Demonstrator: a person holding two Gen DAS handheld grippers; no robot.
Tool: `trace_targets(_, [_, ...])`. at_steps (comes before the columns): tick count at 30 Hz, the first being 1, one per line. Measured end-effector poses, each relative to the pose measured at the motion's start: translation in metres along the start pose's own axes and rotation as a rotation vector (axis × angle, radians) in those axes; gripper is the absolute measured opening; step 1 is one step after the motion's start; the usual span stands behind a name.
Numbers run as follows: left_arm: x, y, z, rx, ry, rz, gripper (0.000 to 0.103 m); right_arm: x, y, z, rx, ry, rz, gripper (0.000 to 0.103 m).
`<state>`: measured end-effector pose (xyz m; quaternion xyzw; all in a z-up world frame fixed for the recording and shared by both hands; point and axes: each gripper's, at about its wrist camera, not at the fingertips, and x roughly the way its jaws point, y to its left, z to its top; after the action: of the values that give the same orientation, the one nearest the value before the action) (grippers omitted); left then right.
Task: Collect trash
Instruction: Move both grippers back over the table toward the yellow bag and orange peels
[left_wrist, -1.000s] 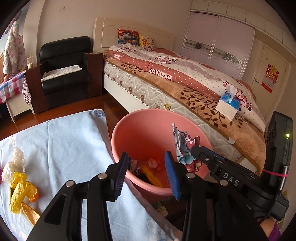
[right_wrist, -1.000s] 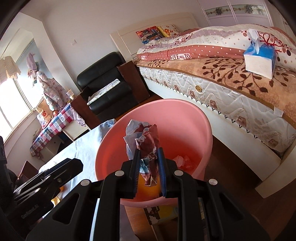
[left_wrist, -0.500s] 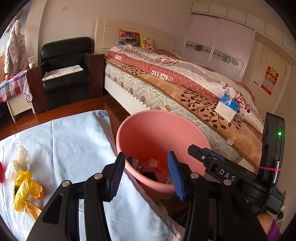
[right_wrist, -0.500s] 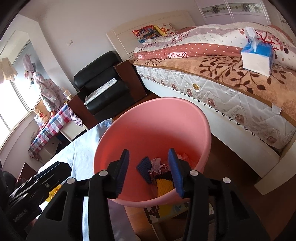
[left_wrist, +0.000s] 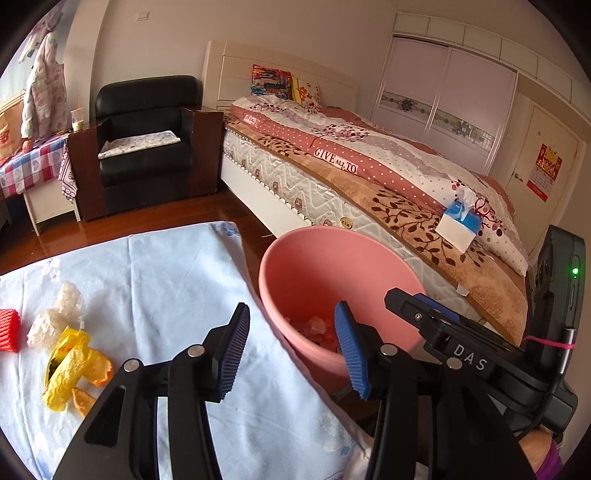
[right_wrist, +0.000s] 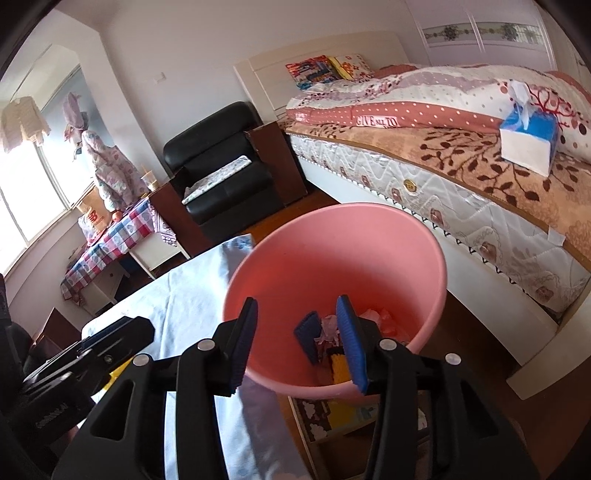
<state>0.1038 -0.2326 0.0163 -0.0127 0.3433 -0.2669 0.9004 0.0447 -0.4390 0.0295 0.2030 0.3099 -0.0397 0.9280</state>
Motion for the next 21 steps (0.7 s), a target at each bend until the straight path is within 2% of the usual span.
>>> trace_targets(9, [-0.027, 0.027, -0.009, -0.026, -0.021, 0.034, 0.047, -0.005, 0.035, -0.011, -0.052, 0.02, 0.052, 0.045])
trace_targets(19, [-0.064, 0.09, -0.028, -0.073, -0.021, 0.109, 0.048, -0.003, 0.082, -0.034, -0.136, 0.071, 0.158, 0.045])
trace_targets(21, [-0.072, 0.105, -0.033, -0.077, -0.023, 0.134, 0.051, -0.004, 0.091, -0.04, -0.16, 0.081, 0.18, 0.045])
